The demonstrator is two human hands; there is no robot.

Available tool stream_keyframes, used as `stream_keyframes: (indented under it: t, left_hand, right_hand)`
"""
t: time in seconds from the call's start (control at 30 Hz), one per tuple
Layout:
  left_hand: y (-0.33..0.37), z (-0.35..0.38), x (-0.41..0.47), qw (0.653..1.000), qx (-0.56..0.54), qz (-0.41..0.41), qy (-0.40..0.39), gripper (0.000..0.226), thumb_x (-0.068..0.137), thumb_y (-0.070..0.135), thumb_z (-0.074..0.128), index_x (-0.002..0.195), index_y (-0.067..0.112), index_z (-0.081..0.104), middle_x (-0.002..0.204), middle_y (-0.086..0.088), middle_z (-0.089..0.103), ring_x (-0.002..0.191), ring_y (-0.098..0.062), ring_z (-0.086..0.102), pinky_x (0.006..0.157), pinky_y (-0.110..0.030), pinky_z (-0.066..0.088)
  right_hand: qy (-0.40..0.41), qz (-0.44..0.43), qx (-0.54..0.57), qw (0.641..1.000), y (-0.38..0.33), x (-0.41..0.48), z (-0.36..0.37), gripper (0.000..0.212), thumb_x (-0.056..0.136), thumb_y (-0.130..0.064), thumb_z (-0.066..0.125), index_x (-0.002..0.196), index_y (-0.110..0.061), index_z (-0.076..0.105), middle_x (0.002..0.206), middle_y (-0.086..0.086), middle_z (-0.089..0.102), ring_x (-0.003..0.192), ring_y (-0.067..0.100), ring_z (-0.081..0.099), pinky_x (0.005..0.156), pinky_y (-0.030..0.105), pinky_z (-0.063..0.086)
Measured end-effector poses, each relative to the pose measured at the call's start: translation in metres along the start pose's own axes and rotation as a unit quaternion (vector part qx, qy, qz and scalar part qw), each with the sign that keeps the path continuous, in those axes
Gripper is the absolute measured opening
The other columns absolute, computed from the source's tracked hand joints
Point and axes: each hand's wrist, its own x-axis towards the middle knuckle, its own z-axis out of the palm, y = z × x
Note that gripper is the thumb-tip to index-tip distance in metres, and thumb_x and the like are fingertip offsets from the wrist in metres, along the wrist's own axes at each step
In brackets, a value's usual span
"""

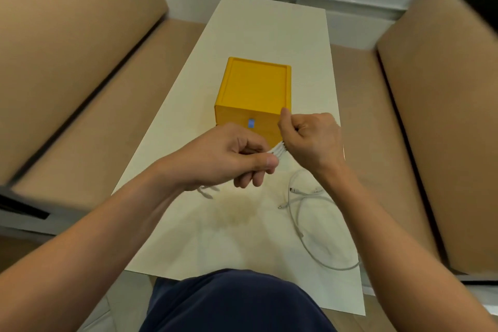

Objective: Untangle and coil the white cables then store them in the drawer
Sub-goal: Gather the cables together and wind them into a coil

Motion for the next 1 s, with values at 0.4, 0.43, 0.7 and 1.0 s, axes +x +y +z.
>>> stream_keyframes:
  t: [0.4, 0.43, 0.7, 1.0]
  left_hand:
    - [-0.002, -0.001, -0.001, 0.999, 0.028, -0.032, 0.028, 0.024, 0.100, 0.027, 0.066, 0.081, 0.015, 0.073, 0.069, 0.001, 0.071, 0.052, -0.008, 0.051, 0.051, -0.020, 0.041]
    - [-0.006, -0.001, 0.000, 0.998, 0.006, -0.056, 0.032, 0.024, 0.100, 0.029, 0.065, 0.083, 0.016, 0.074, 0.069, 0.001, 0.069, 0.052, -0.009, 0.048, 0.052, -0.021, 0.040]
    - [-0.018, 0.001, 0.004, 0.994, 0.014, -0.088, 0.068, 0.020, 0.087, 0.031, 0.081, 0.085, 0.010, 0.078, 0.074, -0.007, 0.077, 0.070, -0.020, 0.077, 0.070, -0.033, 0.062]
    - [-0.020, -0.009, 0.000, 0.988, -0.076, -0.019, 0.133, 0.023, 0.099, 0.026, 0.067, 0.085, 0.007, 0.072, 0.060, 0.000, 0.056, 0.045, -0.011, 0.043, 0.045, -0.020, 0.037]
  right_hand:
    - [0.035, -0.015, -0.037, 0.999, 0.002, 0.004, 0.003, 0.062, 0.101, -0.040, 0.043, 0.048, -0.016, 0.023, 0.038, 0.000, 0.024, 0.040, 0.027, 0.036, 0.048, 0.030, 0.023]
    - [0.042, -0.015, -0.035, 0.998, 0.003, 0.003, 0.001, 0.062, 0.102, -0.039, 0.044, 0.048, -0.015, 0.025, 0.038, 0.000, 0.024, 0.039, 0.027, 0.036, 0.048, 0.029, 0.023]
    - [0.087, -0.075, -0.023, 0.993, -0.010, 0.000, -0.022, 0.059, 0.102, -0.036, 0.049, 0.049, -0.016, 0.032, 0.040, -0.001, 0.027, 0.039, 0.025, 0.031, 0.043, 0.029, 0.023]
    - [-0.110, -0.030, 0.169, 0.979, -0.004, 0.005, -0.024, 0.060, 0.102, -0.064, 0.040, 0.059, -0.022, 0.045, 0.052, -0.001, 0.042, 0.051, 0.014, 0.040, 0.054, 0.036, 0.032]
